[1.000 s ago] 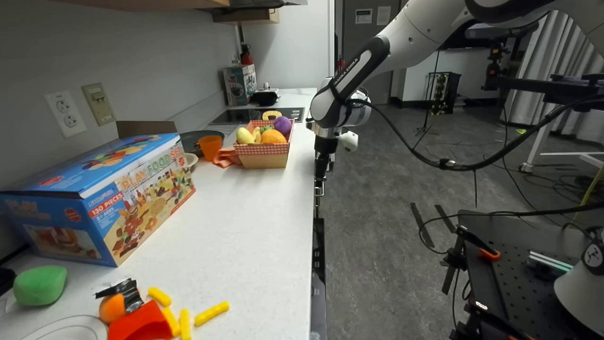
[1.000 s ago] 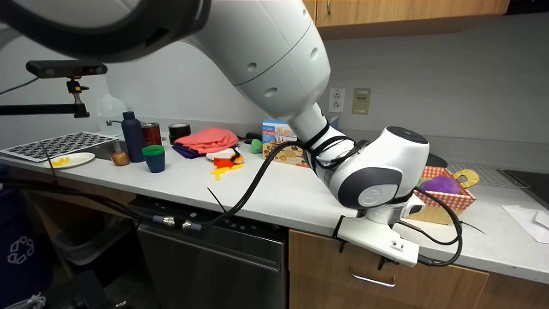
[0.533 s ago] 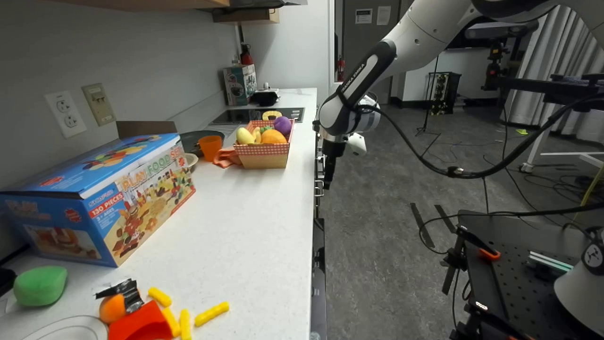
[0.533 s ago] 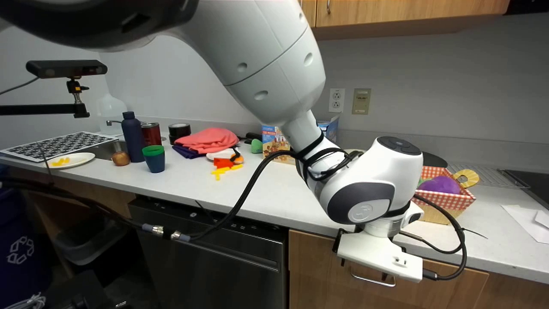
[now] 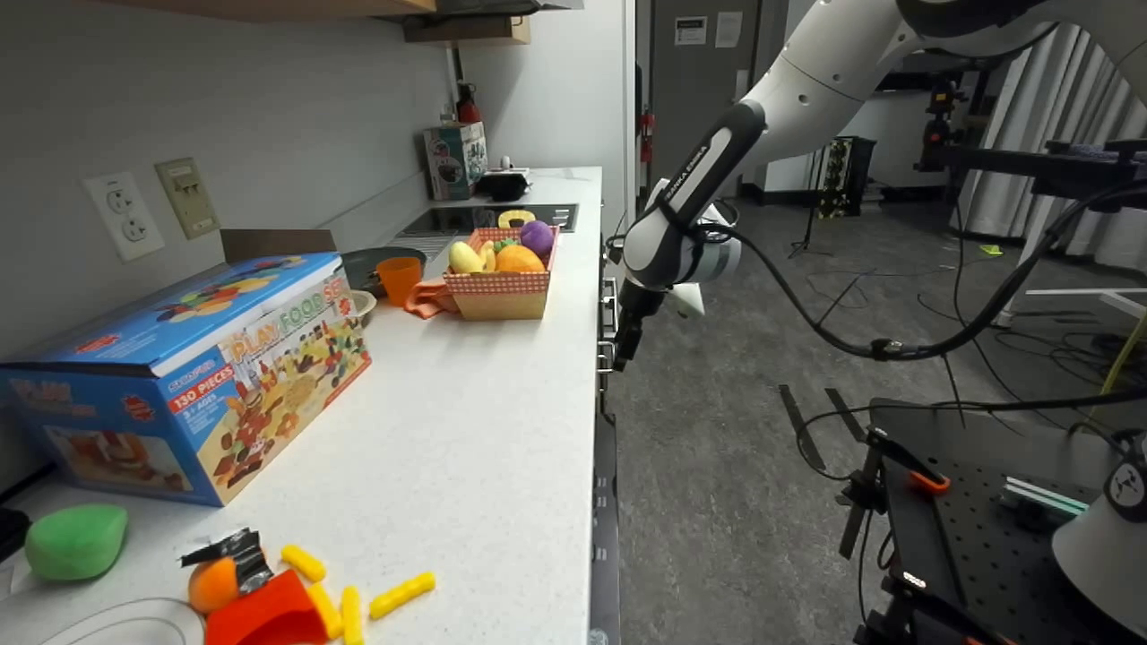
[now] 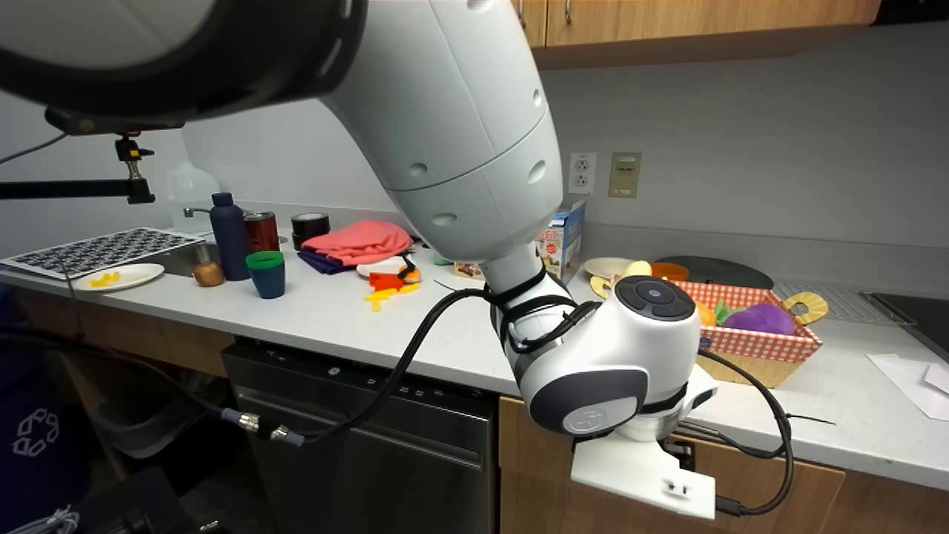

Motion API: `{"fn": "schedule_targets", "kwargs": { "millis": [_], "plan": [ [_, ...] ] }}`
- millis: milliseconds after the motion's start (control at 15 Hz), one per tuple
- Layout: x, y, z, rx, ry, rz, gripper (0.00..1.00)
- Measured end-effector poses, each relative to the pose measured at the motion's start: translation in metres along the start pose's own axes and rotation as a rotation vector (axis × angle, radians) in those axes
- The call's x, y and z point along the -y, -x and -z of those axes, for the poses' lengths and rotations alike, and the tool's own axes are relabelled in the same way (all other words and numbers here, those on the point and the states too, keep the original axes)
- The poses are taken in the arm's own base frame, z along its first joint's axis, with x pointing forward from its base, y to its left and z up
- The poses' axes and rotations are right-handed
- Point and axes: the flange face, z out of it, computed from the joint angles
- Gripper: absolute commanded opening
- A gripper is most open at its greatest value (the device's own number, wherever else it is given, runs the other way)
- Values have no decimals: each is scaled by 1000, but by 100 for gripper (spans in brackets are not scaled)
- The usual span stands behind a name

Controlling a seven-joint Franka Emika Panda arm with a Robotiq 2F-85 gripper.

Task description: Put the purple object in the basket, then close the drawer

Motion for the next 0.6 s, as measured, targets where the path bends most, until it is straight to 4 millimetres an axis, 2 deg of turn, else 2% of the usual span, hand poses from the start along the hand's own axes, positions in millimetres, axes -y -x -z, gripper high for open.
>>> {"fn": "schedule_targets", "kwargs": {
  "millis": [267, 600],
  "plan": [
    [5, -11, -3, -76, -16, -26, 100],
    [-1, -5, -15, -98, -32, -62, 97]
  ]
}}
